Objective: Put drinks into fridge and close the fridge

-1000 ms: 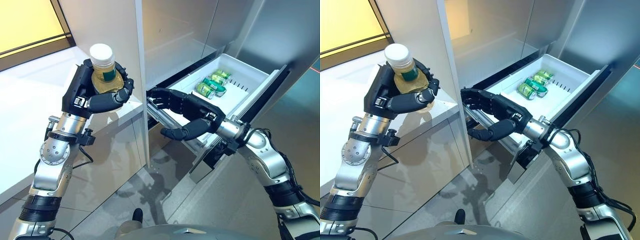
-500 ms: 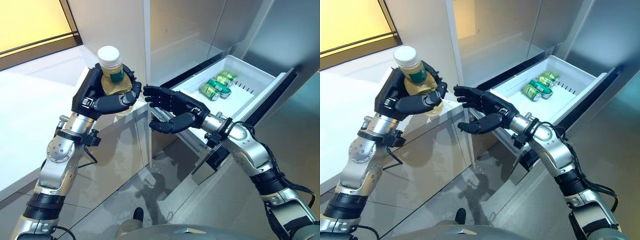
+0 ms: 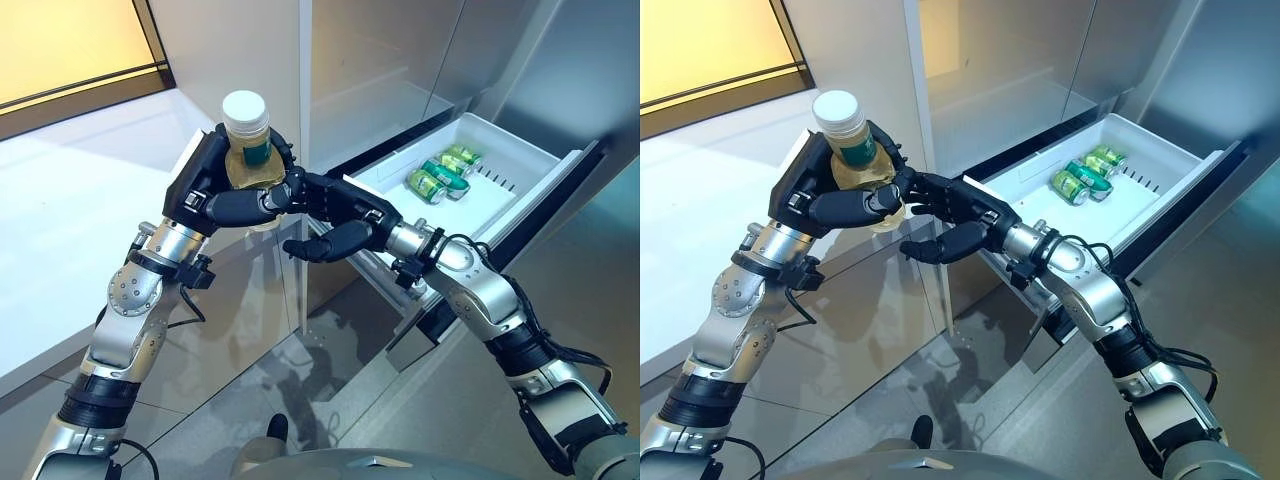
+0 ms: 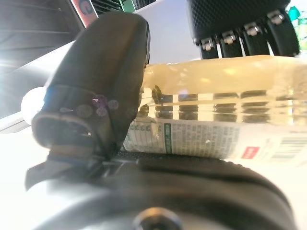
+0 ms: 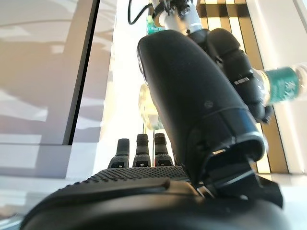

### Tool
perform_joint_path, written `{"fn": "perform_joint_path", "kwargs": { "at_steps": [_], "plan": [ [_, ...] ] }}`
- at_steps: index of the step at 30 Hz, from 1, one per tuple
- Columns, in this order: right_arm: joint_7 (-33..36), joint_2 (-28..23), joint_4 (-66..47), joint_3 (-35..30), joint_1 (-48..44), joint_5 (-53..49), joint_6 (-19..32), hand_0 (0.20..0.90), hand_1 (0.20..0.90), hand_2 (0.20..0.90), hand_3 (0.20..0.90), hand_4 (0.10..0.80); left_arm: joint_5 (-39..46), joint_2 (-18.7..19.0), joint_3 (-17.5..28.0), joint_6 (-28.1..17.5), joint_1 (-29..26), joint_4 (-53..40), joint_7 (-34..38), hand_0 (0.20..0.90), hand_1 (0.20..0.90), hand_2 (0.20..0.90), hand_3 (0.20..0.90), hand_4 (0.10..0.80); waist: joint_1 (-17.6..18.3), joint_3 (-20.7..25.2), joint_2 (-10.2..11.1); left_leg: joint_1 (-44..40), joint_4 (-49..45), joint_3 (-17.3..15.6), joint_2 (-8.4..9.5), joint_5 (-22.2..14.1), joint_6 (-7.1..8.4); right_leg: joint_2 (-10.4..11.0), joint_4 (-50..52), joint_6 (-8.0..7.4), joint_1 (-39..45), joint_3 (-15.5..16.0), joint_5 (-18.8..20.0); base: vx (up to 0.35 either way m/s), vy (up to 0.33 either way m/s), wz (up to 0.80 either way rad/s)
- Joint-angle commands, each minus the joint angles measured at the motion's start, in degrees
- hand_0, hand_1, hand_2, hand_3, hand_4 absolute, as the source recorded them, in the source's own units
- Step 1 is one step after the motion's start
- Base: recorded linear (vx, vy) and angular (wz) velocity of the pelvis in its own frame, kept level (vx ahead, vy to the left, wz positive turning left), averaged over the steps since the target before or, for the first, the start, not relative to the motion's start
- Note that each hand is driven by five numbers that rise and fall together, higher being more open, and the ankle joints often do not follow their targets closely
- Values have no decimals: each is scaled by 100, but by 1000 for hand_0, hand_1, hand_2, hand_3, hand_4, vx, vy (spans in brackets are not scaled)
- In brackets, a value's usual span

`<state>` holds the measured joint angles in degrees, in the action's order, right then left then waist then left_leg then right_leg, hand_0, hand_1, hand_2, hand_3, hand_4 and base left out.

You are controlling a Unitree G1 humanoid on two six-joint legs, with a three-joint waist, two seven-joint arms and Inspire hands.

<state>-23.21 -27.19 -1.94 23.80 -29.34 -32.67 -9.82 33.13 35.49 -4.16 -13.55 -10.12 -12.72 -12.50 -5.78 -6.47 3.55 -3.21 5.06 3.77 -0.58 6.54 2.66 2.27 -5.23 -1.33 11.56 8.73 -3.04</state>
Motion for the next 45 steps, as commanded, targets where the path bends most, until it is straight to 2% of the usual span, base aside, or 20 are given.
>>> {"fn": "perform_joint_path", "kwargs": {
  "at_steps": [1,17,18,19,20,21,40,41,42,43,45],
  "plan": [
    [95,334,-88,41,-851,-410,410,900,900,900,900,800,682,-144,80,-520,-1055,-734,-39,300,300,300,200,100,-11,769,-96,-306,-6,-4,341,-930,-293,-26,61,-188,-387,60,157,45,-4,0],
    [252,578,-28,437,-1148,-447,249,900,900,900,900,800,810,-274,-103,-385,-1121,-835,-142,300,300,300,200,100,-85,756,-85,-320,-6,16,341,-924,-303,-19,60,-178,-365,91,150,0,0,0],
    [270,590,-25,455,-1162,-468,241,582,582,582,529,429,817,-273,-113,-391,-1122,-840,-140,300,300,300,200,100,-88,752,-87,-319,-6,15,342,-921,-305,-19,61,-174,-365,94,150,0,0,0],
    [285,617,-18,461,-1175,-475,230,331,331,331,236,136,820,-287,-115,-389,-1119,-840,-153,300,300,300,200,100,-92,751,-87,-320,-6,17,343,-922,-308,-20,61,-170,-364,96,149,0,0,0],
    [300,645,-1,472,-1186,-473,235,331,331,331,236,136,831,-290,-117,-383,-1124,-844,-155,300,300,300,200,100,-95,751,-90,-318,-6,15,344,-922,-308,-20,61,-169,-366,97,149,0,0,0],
    [310,657,27,484,-1202,-497,249,300,300,300,200,100,842,-286,-124,-384,-1128,-841,-151,300,300,300,200,100,-100,751,-91,-316,-6,19,346,-922,-310,-21,60,-167,-367,99,149,0,0,0],
    [448,781,64,511,-1299,-557,397,300,300,300,200,100,952,-340,-146,-256,-1165,-849,-247,300,300,300,200,100,-122,764,-91,-321,-6,34,354,-918,-320,-17,54,-169,-362,106,167,0,0,0],
    [451,785,64,511,-1305,-541,402,300,300,300,200,100,905,-335,-154,-275,-1172,-845,-274,342,342,342,249,149,-122,765,-93,-317,-6,33,355,-914,-321,-16,53,-168,-363,102,168,0,0,0],
    [456,783,62,505,-1318,-540,404,300,300,300,200,100,854,-322,-156,-285,-1179,-833,-306,731,731,731,702,602,-122,764,-95,-313,-6,27,353,-915,-320,-14,52,-170,-367,104,169,0,0,0],
    [463,782,67,501,-1324,-532,410,300,300,300,200,100,844,-311,-161,-283,-1191,-833,-311,900,900,900,900,800,-124,766,-95,-311,-6,31,354,-917,-320,-15,49,-171,-366,106,170,0,0,0],
    [475,739,57,494,-1337,-541,435,300,300,300,200,100,837,-280,-162,-288,-1197,-834,-268,900,900,900,900,800,-121,775,-93,-309,-6,32,356,-917,-320,-18,45,-172,-368,107,172,0,0,0]
  ]
}}
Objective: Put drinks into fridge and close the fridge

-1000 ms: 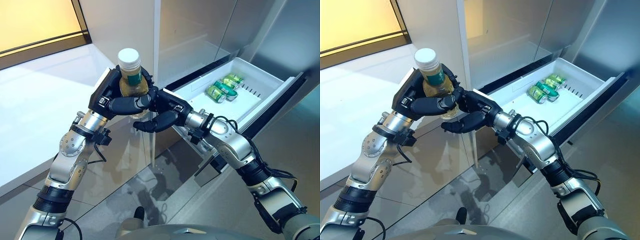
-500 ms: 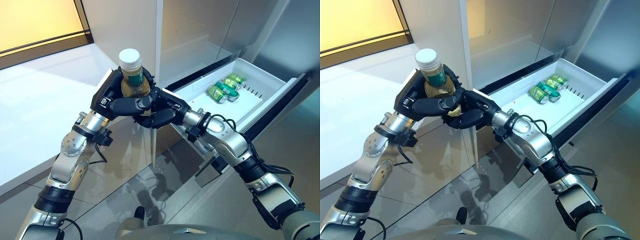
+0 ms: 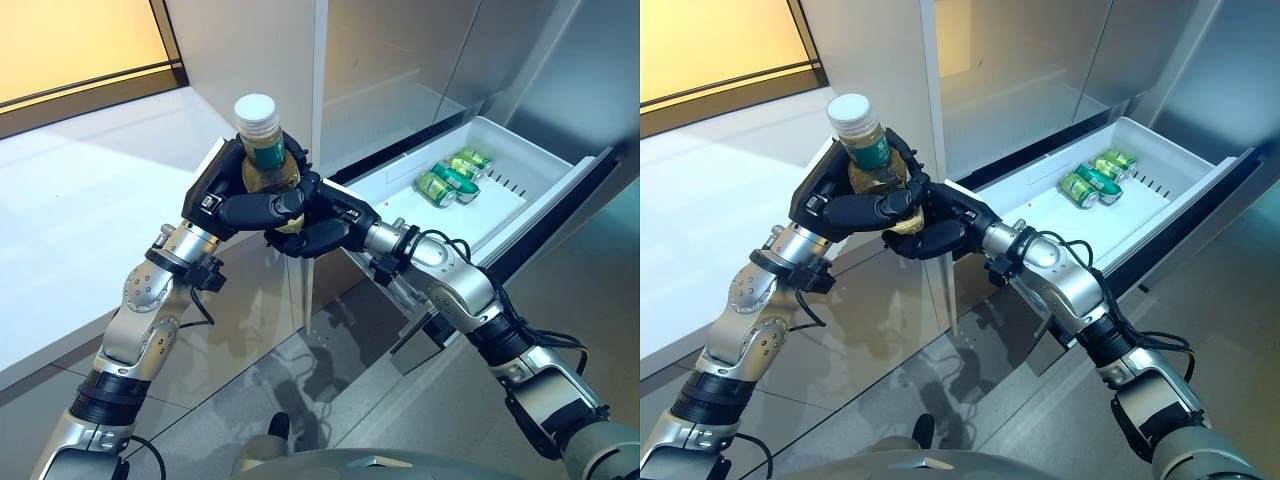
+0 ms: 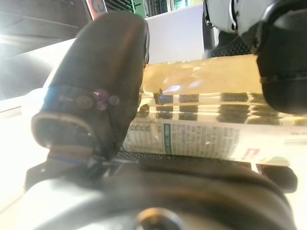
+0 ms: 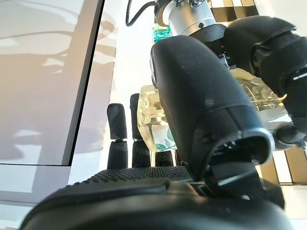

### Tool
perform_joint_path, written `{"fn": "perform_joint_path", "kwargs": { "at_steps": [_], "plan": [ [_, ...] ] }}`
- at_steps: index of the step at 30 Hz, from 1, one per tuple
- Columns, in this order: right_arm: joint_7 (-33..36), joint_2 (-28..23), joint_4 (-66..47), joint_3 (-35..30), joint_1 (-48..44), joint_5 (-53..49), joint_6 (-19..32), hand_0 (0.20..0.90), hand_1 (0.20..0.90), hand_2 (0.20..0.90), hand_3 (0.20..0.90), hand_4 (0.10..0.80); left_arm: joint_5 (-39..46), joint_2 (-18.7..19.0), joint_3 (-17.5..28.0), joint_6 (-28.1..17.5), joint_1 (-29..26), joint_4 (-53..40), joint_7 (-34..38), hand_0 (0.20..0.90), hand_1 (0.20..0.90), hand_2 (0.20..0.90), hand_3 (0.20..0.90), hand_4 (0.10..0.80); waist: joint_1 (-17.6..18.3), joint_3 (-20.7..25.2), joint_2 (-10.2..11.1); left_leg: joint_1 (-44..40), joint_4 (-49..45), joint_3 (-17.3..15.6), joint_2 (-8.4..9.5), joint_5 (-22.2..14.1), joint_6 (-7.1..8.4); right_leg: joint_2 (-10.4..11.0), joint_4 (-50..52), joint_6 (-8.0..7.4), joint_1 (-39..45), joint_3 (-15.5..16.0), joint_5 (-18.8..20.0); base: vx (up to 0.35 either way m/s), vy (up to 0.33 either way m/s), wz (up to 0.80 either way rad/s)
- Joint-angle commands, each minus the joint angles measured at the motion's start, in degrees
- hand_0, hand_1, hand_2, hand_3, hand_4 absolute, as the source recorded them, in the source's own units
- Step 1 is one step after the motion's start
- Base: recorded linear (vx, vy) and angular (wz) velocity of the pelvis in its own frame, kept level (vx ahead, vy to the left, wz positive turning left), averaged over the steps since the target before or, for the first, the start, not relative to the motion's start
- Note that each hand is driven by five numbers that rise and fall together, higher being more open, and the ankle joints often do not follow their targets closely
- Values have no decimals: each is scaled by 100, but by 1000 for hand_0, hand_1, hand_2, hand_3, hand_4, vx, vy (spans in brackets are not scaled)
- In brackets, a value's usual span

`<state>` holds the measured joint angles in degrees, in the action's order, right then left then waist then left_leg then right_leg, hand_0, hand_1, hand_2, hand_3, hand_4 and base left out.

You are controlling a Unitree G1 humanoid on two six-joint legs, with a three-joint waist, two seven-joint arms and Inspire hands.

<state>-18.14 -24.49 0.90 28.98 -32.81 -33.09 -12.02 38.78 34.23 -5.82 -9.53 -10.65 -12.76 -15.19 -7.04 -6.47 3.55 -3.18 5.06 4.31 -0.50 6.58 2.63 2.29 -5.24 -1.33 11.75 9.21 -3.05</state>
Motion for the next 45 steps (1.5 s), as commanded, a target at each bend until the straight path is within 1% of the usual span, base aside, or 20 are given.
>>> {"fn": "perform_joint_path", "kwargs": {
  "at_steps": [1,8,15,16,18,19,20,22,29,33,35,38,40,41,43,45],
  "plan": [
    [-19,453,-231,-30,-994,-507,667,300,300,300,200,100,268,-144,10,-697,-1141,-821,26,900,900,900,900,800,7,777,-93,-314,-6,-23,347,-921,-316,-20,46,-172,-387,60,172,0,0,0],
    [196,385,-265,-167,-1091,-471,827,300,300,300,200,100,161,-111,139,-708,-1119,-716,178,900,900,900,900,800,3,790,-95,-301,-6,-27,341,-921,-311,-18,41,-174,-394,64,174,0,0,0],
    [589,184,-464,-500,-1204,-391,1056,300,300,300,200,100,15,-42,414,-675,-951,-556,389,900,900,900,900,800,-1,813,-96,-288,-6,-5,345,-912,-311,-28,39,-169,-405,56,181,-15,0,4],
    [606,170,-479,-519,-1216,-380,1061,300,300,300,200,100,19,-38,429,-670,-947,-549,388,900,900,900,900,800,0,808,-95,-252,-6,-11,350,-849,-314,-21,41,-166,-442,63,236,-42,5,0],
    [741,89,-559,-614,-1273,-335,1080,300,300,300,200,100,-76,-27,491,-668,-877,-514,450,900,900,900,900,800,-1,812,-93,-247,-6,-9,348,-845,-311,-21,42,-167,-447,65,241,-22,2,0],
    [766,70,-559,-639,-1279,-313,1097,300,300,300,200,100,-130,-13,512,-671,-857,-492,464,900,900,900,900,800,-4,822,-94,-274,-6,1,344,-904,-308,-27,39,-173,-419,59,192,0,0,0],
    [841,-17,-608,-714,-1329,-334,1127,300,300,300,200,100,-159,11,577,-647,-785,-458,461,900,900,900,900,800,-10,817,-90,-244,-6,0,353,-845,-312,-22,37,-173,-447,64,245,0,0,0],
    [890,-101,-709,-813,-1334,-340,1202,300,300,300,200,100,-164,22,650,-606,-672,-447,467,900,900,900,900,800,-15,824,-89,-230,-6,9,358,-840,-314,-23,36,-173,-459,61,251,-26,4,1],
    [1042,-353,-1291,-1227,-1244,-441,1226,300,300,300,200,100,-168,-82,936,-497,-113,-349,402,900,900,900,900,800,-12,838,-98,-209,-6,20,373,-842,-335,-32,42,-165,-484,28,253,0,0,0],
    [1041,-481,-1657,-1434,-1043,-542,1077,300,300,300,200,100,-48,-167,1138,-533,165,-321,401,900,900,900,900,800,14,816,-101,-209,-6,1,372,-841,-339,-30,43,-162,-494,8,260,0,0,0],
    [1026,-531,-1852,-1562,-878,-617,959,300,300,300,200,100,174,-238,1262,-538,323,-356,297,900,900,900,900,800,22,809,-101,-206,-6,1,377,-839,-340,-34,47,-161,-499,-7,262,0,0,0],
    [960,-643,-2116,-1809,-595,-760,775,300,300,300,200,100,1140,-433,1422,-220,553,-450,-280,900,900,900,900,800,48,794,-89,-202,-6,-9,376,-849,-344,-36,52,-153,-509,-19,262,0,0,0],
    [763,-690,-2288,-2000,-317,-905,681,300,300,300,200,100,2517,-749,1387,490,750,-466,-1011,900,900,900,900,800,92,768,-86,-207,-6,-36,372,-865,-345,-37,68,-150,-524,-34,264,-17,12,0],
    [705,-692,-2323,-2047,-254,-938,639,300,300,300,200,100,2954,-875,1369,783,804,-450,-1266,900,900,900,900,800,106,765,-87,-209,-6,-45,368,-869,-343,-35,71,-150,-527,-40,266,0,0,0],
    [566,-733,-2413,-2160,-134,-1122,563,300,300,300,200,100,3713,-1251,1294,1330,983,-392,-1846,900,900,900,900,800,160,746,-84,-223,-6,-81,360,-885,-337,-35,74,-155,-538,-70,279,-3,14,-2],
    [494,-913,-2577,-2293,-29,-1456,423,300,300,300,200,100,4259,-1629,1044,1879,1229,-151,-2543,900,900,900,900,800,254,728,-71,-249,-6,-150,354,-916,-335,-39,69,-162,-550,-130,300,5,33,-8]
  ]
}}
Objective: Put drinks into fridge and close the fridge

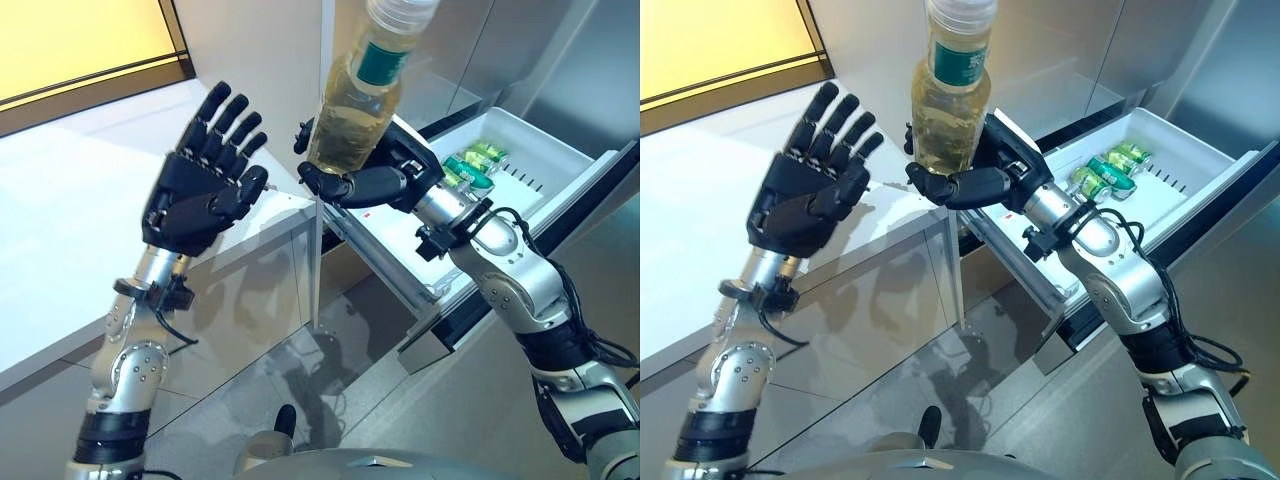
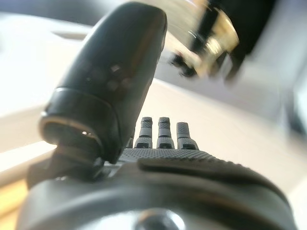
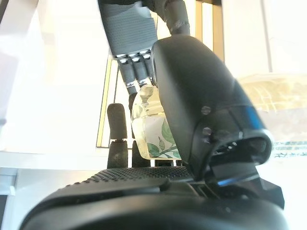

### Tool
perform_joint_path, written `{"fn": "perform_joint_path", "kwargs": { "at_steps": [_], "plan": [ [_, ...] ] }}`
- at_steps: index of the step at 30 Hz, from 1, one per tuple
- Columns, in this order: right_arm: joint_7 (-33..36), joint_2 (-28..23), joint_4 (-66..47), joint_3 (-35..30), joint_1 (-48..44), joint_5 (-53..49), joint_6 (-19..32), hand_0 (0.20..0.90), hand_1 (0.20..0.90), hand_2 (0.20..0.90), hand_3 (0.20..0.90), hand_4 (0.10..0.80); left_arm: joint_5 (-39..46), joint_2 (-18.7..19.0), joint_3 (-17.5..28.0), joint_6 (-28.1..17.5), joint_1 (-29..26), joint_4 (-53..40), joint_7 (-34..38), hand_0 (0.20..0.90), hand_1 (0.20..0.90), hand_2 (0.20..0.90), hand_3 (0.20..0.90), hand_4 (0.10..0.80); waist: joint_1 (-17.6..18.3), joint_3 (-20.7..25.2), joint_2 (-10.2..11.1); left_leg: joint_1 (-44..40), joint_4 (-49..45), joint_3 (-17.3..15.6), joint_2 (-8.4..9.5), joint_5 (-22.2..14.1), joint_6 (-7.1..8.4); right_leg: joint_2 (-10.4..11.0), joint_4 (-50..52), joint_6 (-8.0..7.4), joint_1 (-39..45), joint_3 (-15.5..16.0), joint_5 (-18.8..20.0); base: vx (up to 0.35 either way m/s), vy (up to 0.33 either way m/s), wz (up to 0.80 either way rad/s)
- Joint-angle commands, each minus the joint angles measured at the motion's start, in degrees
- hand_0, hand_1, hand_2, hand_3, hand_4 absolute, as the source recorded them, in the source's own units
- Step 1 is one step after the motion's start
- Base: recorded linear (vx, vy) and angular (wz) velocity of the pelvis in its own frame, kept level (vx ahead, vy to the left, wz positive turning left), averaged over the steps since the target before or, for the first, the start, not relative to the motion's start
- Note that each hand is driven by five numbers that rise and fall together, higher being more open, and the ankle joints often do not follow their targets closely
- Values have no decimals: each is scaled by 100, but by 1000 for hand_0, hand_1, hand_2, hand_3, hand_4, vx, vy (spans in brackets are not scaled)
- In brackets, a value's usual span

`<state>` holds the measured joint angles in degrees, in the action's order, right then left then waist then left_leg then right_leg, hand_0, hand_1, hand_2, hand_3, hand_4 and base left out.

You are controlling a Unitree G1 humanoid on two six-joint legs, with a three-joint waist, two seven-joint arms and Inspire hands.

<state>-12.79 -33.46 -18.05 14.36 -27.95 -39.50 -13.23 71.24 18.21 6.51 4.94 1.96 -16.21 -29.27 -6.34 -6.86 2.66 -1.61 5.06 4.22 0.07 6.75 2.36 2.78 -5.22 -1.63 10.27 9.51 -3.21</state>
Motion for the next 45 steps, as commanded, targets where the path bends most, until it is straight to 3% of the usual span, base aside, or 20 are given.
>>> {"fn": "perform_joint_path", "kwargs": {
  "at_steps": [1,4,7,16,19,22,24,28,35,45],
  "plan": [
    [-50,-78,-713,-861,-494,-892,520,300,300,300,200,100,1122,-100,-246,553,55,317,-1282,900,900,900,900,800,206,762,21,-413,-6,-165,295,-942,-307,-89,69,-133,-407,-182,320,3,29,-8],
    [-121,-266,-724,-953,-454,-1106,467,300,300,300,200,100,1369,-219,-373,772,235,815,-1718,900,900,900,900,800,257,751,34,-422,-6,-222,288,-966,-302,-87,66,-142,-419,-216,328,-11,21,-12],
    [-337,-576,-686,-1198,-300,-1379,353,300,300,300,200,100,1310,-361,-500,1181,641,1707,-2798,900,900,900,900,800,317,712,51,-413,-6,-278,288,-980,-307,-90,70,-150,-454,-268,348,-22,29,-14],
    [-733,-1006,-643,-1683,313,-2030,37,300,300,300,200,100,338,-664,-358,1515,1111,4073,-2796,900,900,900,900,800,499,627,154,-379,-6,-479,264,-975,-306,-106,81,-208,-538,-379,392,-13,3,-10],
    [-874,-1071,-638,-1911,619,-2091,8,300,300,300,200,100,-74,-688,-391,1176,1179,4818,-2541,900,900,900,900,800,591,593,187,-370,-6,-555,247,-972,-306,-128,101,-231,-585,-441,416,-7,-22,-11],
    [-869,-1010,-606,-2173,949,-1755,85,300,300,300,200,100,-563,-640,-454,606,1162,5476,-1704,900,900,900,900,800,714,559,210,-413,-6,-650,218,-1036,-305,-158,100,-262,-581,-505,402,11,-5,-8],
    [-946,-1102,-522,-2374,1159,-1427,238,300,300,300,200,100,-848,-589,-530,34,1130,5798,-822,900,900,900,900,800,795,550,210,-413,-6,-729,200,-1024,-305,-173,98,-275,-602,-535,429,15,5,-18],
    [-828,-1295,-245,-2587,1269,-703,581,300,300,300,200,100,-2799,-440,-780,-1351,954,6297,472,900,900,900,900,800,874,544,235,-385,-6,-836,171,-1005,-299,-202,89,-300,-645,-577,449,41,-8,-11],
    [-608,-1591,367,-2527,1003,300,808,300,300,300,200,100,-3770,-435,-845,-1634,855,6930,1273,900,900,900,900,800,831,517,323,-351,-6,-887,153,-1016,-271,-265,34,-319,-678,-612,478,50,-29,-7],
    [-566,-2422,1808,-1669,-162,748,860,300,300,300,200,100,-4539,-154,-1011,-1390,863,7925,1688,900,900,900,900,800,688,439,606,-331,-6,-960,74,-1017,-271,-390,22,-348,-726,-641,516,75,-79,-5]
  ]
}}
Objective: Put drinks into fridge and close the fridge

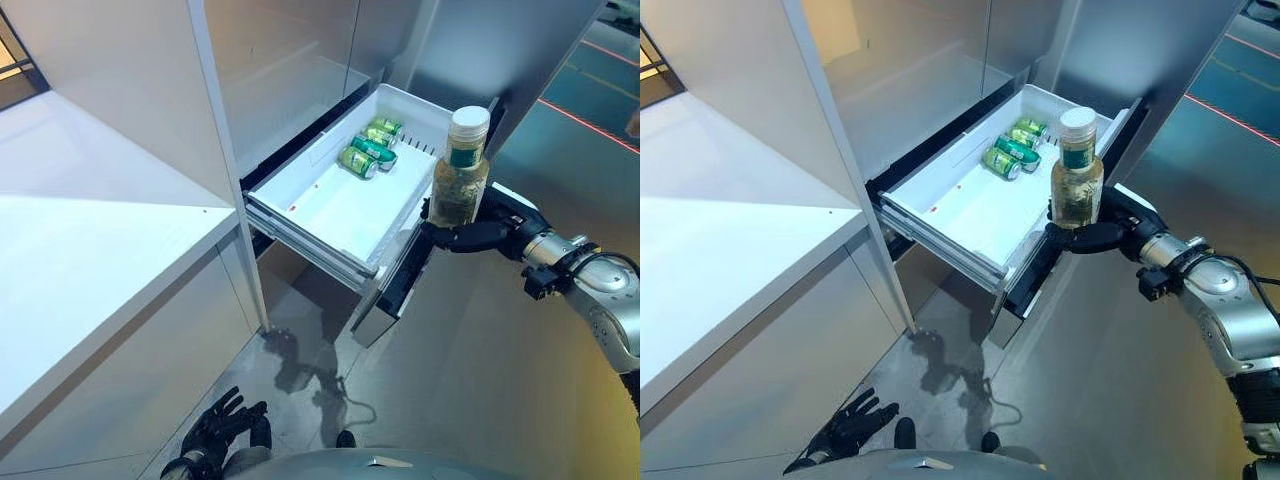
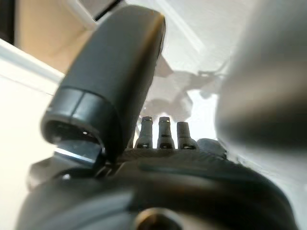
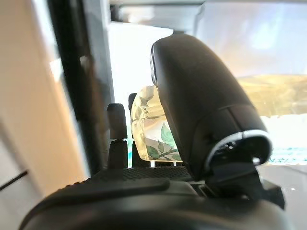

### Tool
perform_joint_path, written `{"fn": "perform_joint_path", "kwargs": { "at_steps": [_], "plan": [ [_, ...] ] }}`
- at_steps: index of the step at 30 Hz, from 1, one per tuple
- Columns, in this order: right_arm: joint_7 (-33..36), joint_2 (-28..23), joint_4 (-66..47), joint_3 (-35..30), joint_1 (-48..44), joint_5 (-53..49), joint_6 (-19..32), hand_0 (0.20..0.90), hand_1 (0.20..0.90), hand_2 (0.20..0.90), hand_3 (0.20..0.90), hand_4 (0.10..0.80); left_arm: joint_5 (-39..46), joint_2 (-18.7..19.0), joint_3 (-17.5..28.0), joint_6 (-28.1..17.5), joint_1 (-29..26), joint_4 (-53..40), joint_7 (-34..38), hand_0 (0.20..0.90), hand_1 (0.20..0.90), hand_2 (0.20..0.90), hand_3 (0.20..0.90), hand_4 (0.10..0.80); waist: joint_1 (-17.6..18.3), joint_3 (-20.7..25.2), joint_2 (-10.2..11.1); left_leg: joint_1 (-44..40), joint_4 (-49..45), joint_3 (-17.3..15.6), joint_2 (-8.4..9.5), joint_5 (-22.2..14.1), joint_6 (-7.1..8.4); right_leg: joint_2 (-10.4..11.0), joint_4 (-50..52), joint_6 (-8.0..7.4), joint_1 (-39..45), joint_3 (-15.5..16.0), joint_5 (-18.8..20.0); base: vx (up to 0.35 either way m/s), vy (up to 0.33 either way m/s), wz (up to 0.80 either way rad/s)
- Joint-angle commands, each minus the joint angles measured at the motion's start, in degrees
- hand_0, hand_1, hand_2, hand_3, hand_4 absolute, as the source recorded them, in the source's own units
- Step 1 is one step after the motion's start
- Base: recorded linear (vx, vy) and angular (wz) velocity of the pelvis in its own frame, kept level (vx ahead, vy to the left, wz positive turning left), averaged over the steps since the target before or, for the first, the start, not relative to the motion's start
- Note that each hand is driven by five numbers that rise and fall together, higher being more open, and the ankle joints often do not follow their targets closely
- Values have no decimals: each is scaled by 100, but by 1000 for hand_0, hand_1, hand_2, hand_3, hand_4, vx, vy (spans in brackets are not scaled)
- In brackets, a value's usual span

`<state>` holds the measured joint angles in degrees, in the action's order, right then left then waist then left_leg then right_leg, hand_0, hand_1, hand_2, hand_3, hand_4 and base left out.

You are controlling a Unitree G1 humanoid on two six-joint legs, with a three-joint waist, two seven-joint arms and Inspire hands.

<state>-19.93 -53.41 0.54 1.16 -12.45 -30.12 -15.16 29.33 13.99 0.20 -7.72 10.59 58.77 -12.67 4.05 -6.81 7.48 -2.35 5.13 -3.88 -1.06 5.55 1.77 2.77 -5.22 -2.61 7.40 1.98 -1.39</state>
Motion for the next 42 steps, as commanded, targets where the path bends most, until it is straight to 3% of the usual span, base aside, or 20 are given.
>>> {"fn": "perform_joint_path", "kwargs": {
  "at_steps": [1,15,22,31,42],
  "plan": [
    [147,-434,-36,-327,-1739,-188,1052,300,300,300,200,100,-345,268,-378,-115,1,438,35,900,900,900,900,800,-349,433,124,-257,-13,-150,186,-898,-212,-390,22,-250,-438,113,334,84,-77,-2],
    [168,-701,1371,1182,-3692,34,692,300,300,300,200,100,-801,567,-266,165,119,692,112,900,900,900,900,800,-777,336,358,-159,-13,60,128,-844,-197,-435,22,-207,-414,266,279,76,-53,7],
    [117,-452,2072,1841,-4460,316,371,300,300,300,200,100,-871,733,-335,438,15,498,123,900,900,900,900,800,-969,200,328,-47,-22,231,157,-783,-206,-421,22,-169,-449,301,289,49,-16,13],
    [-28,10,3440,2516,-4769,824,-245,300,300,300,200,100,-885,919,-428,571,-256,317,354,900,900,900,900,800,-1199,-209,282,274,-105,384,181,-686,-213,-385,84,-128,-676,377,355,-37,-23,11],
    [-327,298,5077,3086,-5484,1366,-325,300,300,300,200,100,-486,1080,-648,525,-788,231,514,900,900,900,900,800,-1370,-979,-23,857,-145,531,269,-485,-215,-328,223,-72,-1223,486,444,-133,21,7]
  ]
}}
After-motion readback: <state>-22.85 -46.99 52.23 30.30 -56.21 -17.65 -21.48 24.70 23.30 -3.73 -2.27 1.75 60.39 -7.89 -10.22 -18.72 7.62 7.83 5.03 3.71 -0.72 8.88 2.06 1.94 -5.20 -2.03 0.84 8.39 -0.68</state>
